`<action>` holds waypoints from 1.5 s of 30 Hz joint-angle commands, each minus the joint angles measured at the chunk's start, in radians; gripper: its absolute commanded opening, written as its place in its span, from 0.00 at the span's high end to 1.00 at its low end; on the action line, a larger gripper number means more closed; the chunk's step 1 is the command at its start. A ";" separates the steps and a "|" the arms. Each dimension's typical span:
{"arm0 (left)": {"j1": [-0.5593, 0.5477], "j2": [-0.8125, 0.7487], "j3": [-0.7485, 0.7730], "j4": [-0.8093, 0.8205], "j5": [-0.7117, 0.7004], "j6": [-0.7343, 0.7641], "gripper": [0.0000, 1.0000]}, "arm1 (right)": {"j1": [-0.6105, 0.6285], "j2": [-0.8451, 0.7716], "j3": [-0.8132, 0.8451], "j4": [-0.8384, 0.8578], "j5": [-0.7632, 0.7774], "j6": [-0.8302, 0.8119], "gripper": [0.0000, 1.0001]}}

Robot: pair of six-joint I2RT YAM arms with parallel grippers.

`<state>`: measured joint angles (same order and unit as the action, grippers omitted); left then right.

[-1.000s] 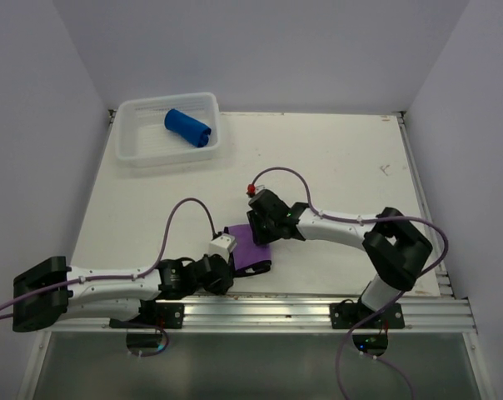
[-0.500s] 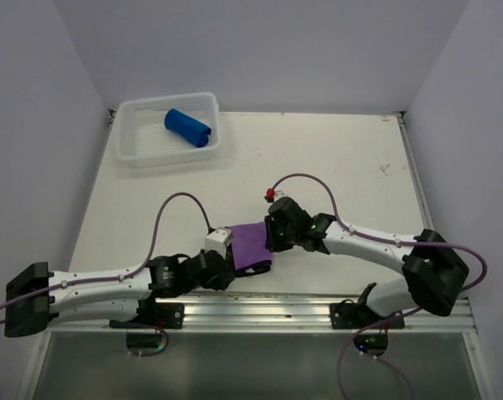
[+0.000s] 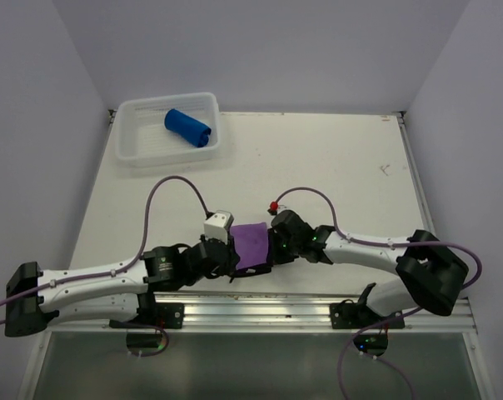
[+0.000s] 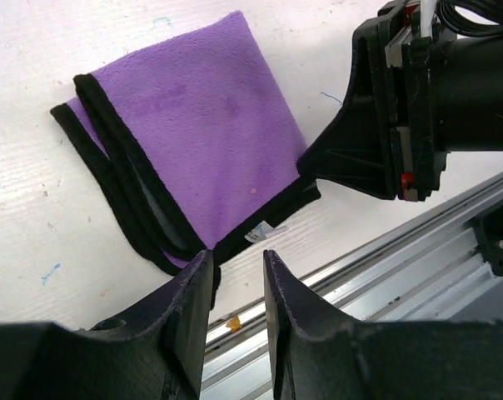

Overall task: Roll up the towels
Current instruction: Fold the towel, then roll the towel

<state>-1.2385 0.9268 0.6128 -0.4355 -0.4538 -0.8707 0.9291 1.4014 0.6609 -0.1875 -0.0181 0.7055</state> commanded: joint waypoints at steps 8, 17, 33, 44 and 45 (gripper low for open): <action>0.077 0.187 0.123 0.207 0.012 0.140 0.66 | 0.014 -0.042 0.002 -0.039 0.033 0.006 0.82; 0.270 0.386 0.215 0.316 0.217 0.217 0.66 | 0.014 -0.314 -0.090 -0.053 0.191 0.138 0.63; 0.278 0.744 0.475 0.232 0.230 0.299 0.54 | 0.014 -0.435 -0.333 -0.011 0.288 0.377 0.67; 0.280 0.894 0.533 0.202 0.178 0.299 0.55 | 0.016 -0.358 -0.349 0.095 0.218 0.370 0.67; 0.278 0.902 0.539 0.202 0.178 0.299 0.55 | 0.016 -0.355 -0.354 0.106 0.213 0.371 0.67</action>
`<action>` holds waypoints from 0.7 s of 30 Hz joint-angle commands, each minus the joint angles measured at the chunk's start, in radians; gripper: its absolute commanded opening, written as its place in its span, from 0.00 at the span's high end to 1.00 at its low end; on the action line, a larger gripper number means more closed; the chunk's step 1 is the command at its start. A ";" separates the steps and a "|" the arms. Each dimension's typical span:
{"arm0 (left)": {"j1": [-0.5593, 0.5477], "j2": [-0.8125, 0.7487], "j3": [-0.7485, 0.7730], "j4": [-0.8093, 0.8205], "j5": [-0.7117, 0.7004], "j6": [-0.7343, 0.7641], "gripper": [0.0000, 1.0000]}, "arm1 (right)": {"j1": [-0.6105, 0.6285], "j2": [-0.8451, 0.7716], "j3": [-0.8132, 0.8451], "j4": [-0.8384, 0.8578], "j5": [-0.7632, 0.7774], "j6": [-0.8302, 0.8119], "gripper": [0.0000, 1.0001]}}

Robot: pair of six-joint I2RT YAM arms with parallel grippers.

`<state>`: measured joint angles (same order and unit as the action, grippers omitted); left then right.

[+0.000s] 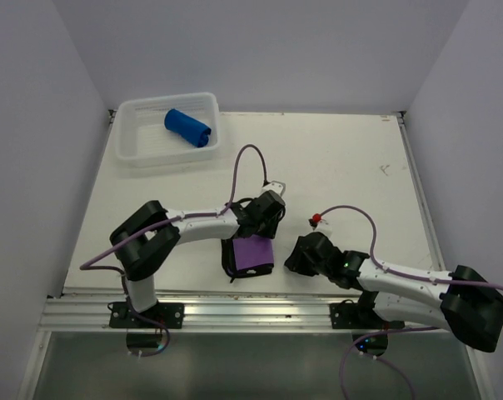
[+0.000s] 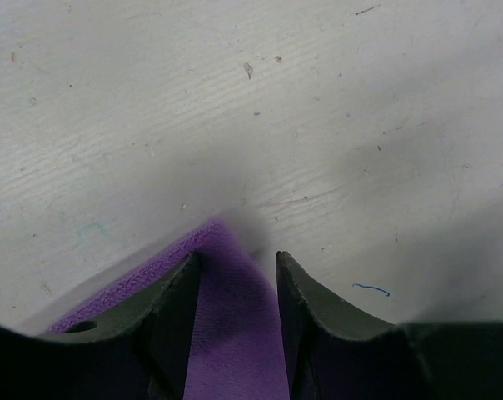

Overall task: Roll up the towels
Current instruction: Roll the towel

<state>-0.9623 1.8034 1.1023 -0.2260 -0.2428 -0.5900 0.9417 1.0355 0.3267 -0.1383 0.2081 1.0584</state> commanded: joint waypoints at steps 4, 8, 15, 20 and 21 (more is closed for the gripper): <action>0.002 0.051 0.056 -0.013 -0.041 0.004 0.55 | 0.002 0.003 -0.034 0.077 -0.024 0.018 0.66; 0.004 0.070 0.056 -0.029 -0.050 -0.014 0.58 | 0.008 -0.018 -0.063 0.124 -0.033 0.037 0.66; 0.004 0.079 0.048 -0.041 -0.061 -0.050 0.71 | 0.012 -0.045 -0.094 0.227 -0.036 0.094 0.60; 0.004 0.074 0.050 -0.050 -0.076 -0.054 0.88 | 0.014 -0.008 -0.080 0.259 -0.047 0.095 0.57; 0.004 0.074 0.050 -0.052 -0.078 -0.054 0.91 | 0.014 0.003 -0.074 0.264 -0.052 0.095 0.57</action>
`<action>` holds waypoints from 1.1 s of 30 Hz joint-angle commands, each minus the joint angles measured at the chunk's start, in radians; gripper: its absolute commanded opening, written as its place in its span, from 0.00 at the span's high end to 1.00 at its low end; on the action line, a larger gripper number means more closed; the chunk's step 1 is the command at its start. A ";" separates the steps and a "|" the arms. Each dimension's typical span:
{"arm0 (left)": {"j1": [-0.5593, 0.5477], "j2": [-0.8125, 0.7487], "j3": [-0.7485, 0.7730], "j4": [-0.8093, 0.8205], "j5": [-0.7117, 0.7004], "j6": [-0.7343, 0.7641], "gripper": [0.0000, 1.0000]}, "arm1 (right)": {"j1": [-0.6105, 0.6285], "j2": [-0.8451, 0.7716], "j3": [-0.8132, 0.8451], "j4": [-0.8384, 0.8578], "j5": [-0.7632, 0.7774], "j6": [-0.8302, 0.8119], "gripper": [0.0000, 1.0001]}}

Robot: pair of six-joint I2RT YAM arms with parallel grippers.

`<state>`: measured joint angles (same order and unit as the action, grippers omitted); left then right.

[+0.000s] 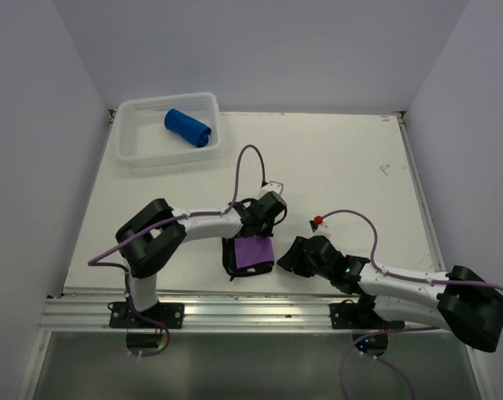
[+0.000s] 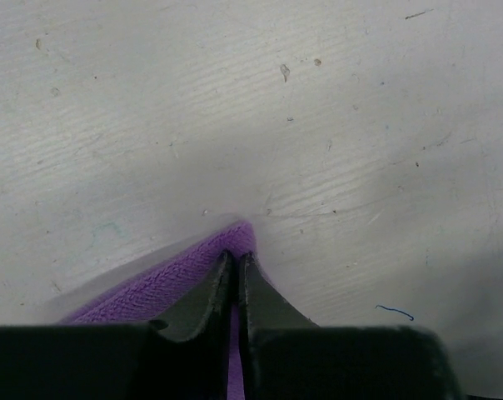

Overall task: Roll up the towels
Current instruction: Roll the towel

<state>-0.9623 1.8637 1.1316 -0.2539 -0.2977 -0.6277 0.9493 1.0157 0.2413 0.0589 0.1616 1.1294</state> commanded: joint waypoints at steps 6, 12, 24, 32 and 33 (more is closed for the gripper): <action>0.004 -0.003 0.013 -0.028 -0.035 -0.033 0.97 | 0.006 0.101 0.004 0.182 -0.025 0.061 0.57; 0.005 -0.011 0.016 -0.027 -0.035 -0.044 0.98 | 0.025 0.066 -0.036 0.254 0.004 0.090 0.56; 0.005 -0.024 0.007 -0.021 -0.035 -0.044 0.99 | 0.031 0.036 -0.046 0.228 0.010 0.092 0.46; 0.005 -0.032 0.002 -0.024 -0.037 -0.044 1.00 | 0.037 0.253 -0.060 0.494 -0.057 0.113 0.48; 0.005 -0.034 0.002 -0.024 -0.038 -0.043 1.00 | 0.039 0.264 -0.062 0.504 -0.057 0.118 0.48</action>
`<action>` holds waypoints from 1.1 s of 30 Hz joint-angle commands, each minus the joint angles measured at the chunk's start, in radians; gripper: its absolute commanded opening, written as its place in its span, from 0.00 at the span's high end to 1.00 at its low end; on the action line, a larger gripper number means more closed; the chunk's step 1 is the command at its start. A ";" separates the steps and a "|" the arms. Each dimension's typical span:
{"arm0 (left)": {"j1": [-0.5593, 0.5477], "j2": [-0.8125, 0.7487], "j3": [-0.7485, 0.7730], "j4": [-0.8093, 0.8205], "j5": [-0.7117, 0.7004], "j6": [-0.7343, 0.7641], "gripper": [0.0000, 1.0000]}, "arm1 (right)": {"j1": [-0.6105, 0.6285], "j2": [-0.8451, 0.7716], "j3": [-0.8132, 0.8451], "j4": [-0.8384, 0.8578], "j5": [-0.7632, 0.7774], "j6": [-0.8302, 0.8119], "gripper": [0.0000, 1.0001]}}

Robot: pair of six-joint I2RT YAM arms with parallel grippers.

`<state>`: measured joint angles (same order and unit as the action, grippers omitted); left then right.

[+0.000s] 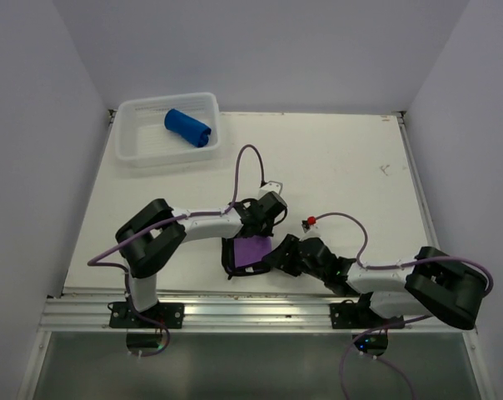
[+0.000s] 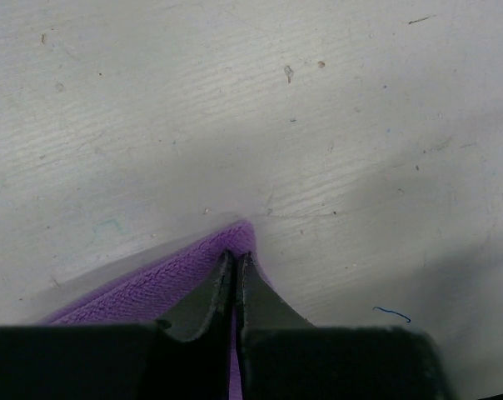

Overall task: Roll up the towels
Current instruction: Roll the towel

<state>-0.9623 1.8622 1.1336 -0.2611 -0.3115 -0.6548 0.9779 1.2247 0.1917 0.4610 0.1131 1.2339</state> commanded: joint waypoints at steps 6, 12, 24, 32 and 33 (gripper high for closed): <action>0.004 -0.035 -0.003 -0.020 -0.031 -0.013 1.00 | 0.016 0.062 0.002 0.065 0.002 0.018 0.60; 0.011 -0.037 -0.003 -0.017 -0.028 -0.011 1.00 | 0.028 0.016 -0.005 -0.007 0.029 0.006 0.66; 0.098 -0.092 -0.075 0.123 0.144 -0.072 1.00 | 0.123 -0.024 0.170 -0.335 0.189 -0.264 1.00; 0.198 -0.204 -0.211 0.330 0.288 -0.132 1.00 | 0.243 0.048 0.357 -0.609 0.376 -0.378 1.00; 0.215 -0.218 -0.225 0.370 0.305 -0.140 1.00 | 0.258 0.086 0.386 -0.645 0.402 -0.384 1.00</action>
<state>-0.7979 1.7092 0.9432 -0.0765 -0.0437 -0.7528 1.1847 1.2572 0.4774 0.0040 0.4042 0.9211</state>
